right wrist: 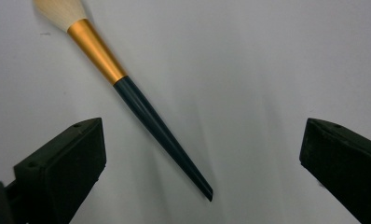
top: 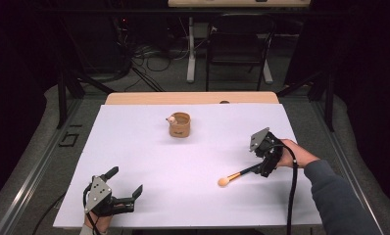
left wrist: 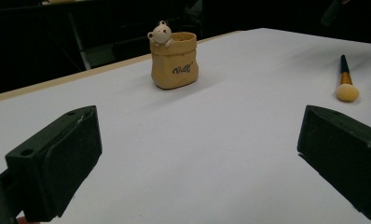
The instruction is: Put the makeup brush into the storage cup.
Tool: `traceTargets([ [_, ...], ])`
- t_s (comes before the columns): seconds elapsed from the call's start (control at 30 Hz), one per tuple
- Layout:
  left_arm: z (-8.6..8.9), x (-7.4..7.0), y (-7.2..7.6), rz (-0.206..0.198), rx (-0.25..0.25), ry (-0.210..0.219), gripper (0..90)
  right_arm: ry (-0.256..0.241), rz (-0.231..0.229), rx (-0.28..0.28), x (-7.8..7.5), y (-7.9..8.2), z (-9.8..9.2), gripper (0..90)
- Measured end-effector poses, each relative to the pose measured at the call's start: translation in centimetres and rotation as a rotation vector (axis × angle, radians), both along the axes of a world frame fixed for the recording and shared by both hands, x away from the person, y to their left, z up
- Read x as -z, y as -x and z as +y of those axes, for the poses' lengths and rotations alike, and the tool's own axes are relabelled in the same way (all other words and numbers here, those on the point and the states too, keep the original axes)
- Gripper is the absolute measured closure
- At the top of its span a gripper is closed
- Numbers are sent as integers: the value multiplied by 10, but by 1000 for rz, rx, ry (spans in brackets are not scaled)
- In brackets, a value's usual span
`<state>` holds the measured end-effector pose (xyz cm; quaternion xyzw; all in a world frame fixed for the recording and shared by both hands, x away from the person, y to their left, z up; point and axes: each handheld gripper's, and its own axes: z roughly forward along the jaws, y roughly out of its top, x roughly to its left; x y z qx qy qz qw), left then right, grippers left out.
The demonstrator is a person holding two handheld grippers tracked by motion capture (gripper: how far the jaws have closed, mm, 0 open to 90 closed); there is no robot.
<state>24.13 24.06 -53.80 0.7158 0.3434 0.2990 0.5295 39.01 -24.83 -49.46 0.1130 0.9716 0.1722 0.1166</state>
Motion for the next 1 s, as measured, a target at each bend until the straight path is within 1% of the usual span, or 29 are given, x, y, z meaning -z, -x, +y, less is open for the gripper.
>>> traceTargets([
  [0.03,0,0,0,0,-1,0,0,-30,-17,-5,3,0,2,8],
  [0.13,0,0,0,0,-2,3,0,-17,-11,-14,3,0,5,20],
  [0.17,0,0,0,0,-2,2,0,5,-8,-35,4,0,8,46],
  [0.2,0,0,0,1,-2,4,0,5,-8,-35,4,0,8,46],
  [0.23,0,0,0,1,-2,3,0,27,-4,-52,5,1,11,81],
  [0.27,0,0,0,1,-2,2,0,27,-4,-52,5,1,11,81],
  [0.3,0,0,0,1,-1,1,0,38,6,-63,6,1,14,152],
  [0.33,0,0,0,2,0,1,0,38,6,-63,6,1,14,152],
  [0.37,0,0,0,2,0,1,0,58,6,-79,6,2,17,184],
  [0.4,0,0,0,2,0,-1,0,58,6,-79,6,2,17,184],
  [0.43,0,0,0,2,-2,-2,0,82,3,-104,7,2,20,221],
  [0.5,0,0,0,1,-1,-3,0,104,9,-120,8,4,24,261],
  [0.53,0,0,0,1,-1,-3,0,104,9,-120,8,4,24,261],
  [0.57,0,0,0,1,-1,-2,0,123,13,-148,10,5,27,323],
  [0.6,0,0,0,1,-1,-2,0,131,17,-154,11,7,29,340],
  [0.63,0,0,0,1,-1,-2,0,143,19,-171,12,8,32,357],
  [0.67,0,0,0,2,-2,-3,0,143,19,-171,12,8,32,357],
  [0.7,0,0,0,2,0,-3,0,160,22,-188,13,10,36,409],
  [0.73,0,0,0,2,0,-3,0,160,22,-188,13,10,36,409],
  [0.77,0,0,0,4,0,-1,0,178,31,-203,13,10,38,431],
  [0.8,0,0,0,4,1,-4,0,181,34,-221,15,11,41,482],
  [0.83,0,0,0,4,1,-4,0,189,42,-231,16,12,43,503],
  [0.87,0,0,0,5,1,-5,0,189,42,-231,16,12,43,503],
  [0.9,0,0,0,6,1,-4,0,197,43,-237,17,12,44,529],
  [0.93,0,0,0,6,1,-6,0,205,53,-248,17,12,46,548],
  [0.97,0,0,0,8,2,-8,0,221,59,-271,19,12,49,589],
  [1.0,0,0,0,8,2,-8,0,223,68,-270,20,12,49,599],
])
